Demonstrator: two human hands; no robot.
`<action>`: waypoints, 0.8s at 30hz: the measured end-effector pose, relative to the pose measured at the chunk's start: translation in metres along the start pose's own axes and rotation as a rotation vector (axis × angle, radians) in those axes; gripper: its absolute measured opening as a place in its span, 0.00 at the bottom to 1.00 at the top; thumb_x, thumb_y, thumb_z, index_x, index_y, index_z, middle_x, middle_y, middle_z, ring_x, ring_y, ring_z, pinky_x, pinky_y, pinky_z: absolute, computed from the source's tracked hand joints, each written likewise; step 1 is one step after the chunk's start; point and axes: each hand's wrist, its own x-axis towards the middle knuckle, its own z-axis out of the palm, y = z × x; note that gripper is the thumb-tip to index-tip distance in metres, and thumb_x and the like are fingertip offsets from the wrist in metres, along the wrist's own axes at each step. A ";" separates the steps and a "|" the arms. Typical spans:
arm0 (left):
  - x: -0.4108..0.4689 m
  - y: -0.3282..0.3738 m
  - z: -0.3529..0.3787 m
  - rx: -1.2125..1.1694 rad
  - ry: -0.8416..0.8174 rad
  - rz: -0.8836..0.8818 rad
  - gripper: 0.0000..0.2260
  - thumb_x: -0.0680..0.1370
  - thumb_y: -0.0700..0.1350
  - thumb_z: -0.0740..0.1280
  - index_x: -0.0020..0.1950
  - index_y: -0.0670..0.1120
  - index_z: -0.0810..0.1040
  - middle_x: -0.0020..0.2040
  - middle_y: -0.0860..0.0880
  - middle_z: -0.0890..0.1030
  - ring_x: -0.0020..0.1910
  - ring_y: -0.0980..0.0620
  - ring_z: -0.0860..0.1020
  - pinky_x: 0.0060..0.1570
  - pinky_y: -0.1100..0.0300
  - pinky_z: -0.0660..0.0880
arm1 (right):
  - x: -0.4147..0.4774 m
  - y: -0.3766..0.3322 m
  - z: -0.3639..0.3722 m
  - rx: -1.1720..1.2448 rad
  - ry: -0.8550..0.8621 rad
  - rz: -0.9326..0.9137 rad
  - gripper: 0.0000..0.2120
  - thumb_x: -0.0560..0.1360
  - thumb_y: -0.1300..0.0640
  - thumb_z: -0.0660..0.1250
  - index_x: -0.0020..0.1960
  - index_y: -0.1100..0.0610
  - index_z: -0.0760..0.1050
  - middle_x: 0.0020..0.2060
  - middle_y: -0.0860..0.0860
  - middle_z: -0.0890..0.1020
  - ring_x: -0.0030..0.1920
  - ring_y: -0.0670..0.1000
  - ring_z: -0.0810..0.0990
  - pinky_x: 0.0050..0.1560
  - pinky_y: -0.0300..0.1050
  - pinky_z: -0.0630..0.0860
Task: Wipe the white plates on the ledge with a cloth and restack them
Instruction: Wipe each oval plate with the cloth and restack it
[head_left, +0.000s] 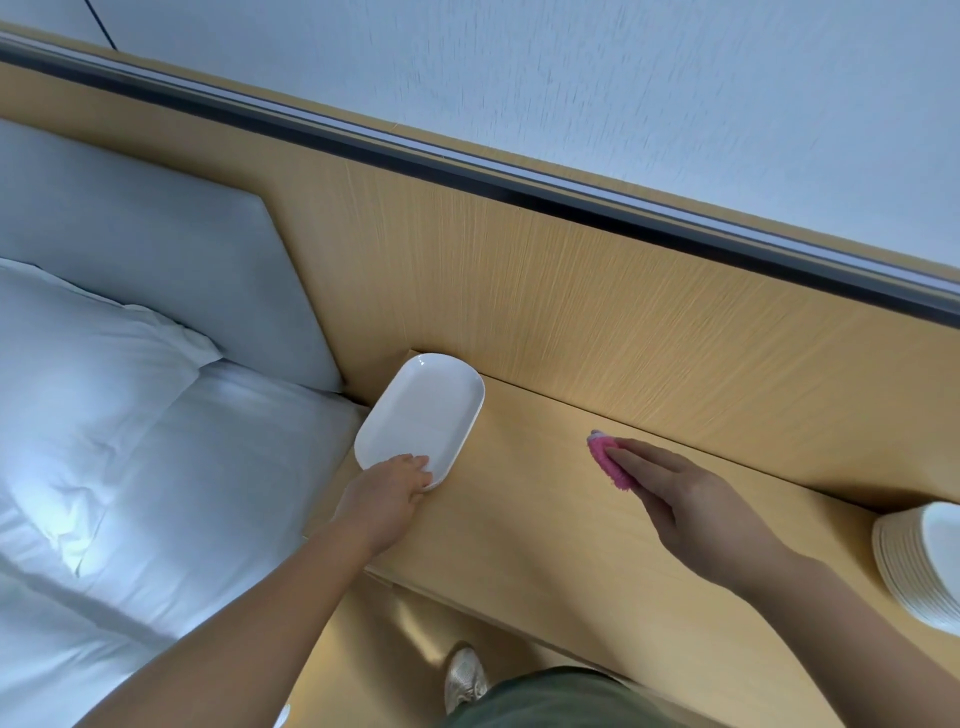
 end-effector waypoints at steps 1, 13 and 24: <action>0.001 0.003 -0.002 0.017 0.001 -0.009 0.17 0.82 0.46 0.57 0.71 0.51 0.72 0.75 0.56 0.64 0.75 0.55 0.60 0.70 0.54 0.64 | -0.002 0.002 -0.001 0.000 0.001 0.005 0.24 0.76 0.66 0.67 0.71 0.53 0.71 0.68 0.45 0.75 0.63 0.48 0.77 0.59 0.42 0.76; 0.036 0.168 -0.022 0.079 0.143 0.325 0.11 0.80 0.45 0.57 0.57 0.46 0.75 0.61 0.53 0.74 0.60 0.49 0.72 0.46 0.58 0.70 | -0.063 0.059 -0.049 0.059 0.189 0.111 0.21 0.78 0.67 0.64 0.69 0.58 0.73 0.68 0.42 0.73 0.65 0.43 0.75 0.62 0.31 0.69; 0.063 0.388 0.049 0.007 0.028 0.547 0.17 0.81 0.49 0.59 0.70 0.50 0.72 0.67 0.53 0.73 0.65 0.50 0.73 0.59 0.57 0.71 | -0.220 0.151 -0.128 0.075 0.416 0.447 0.21 0.81 0.63 0.59 0.72 0.52 0.70 0.68 0.40 0.73 0.67 0.38 0.72 0.64 0.30 0.67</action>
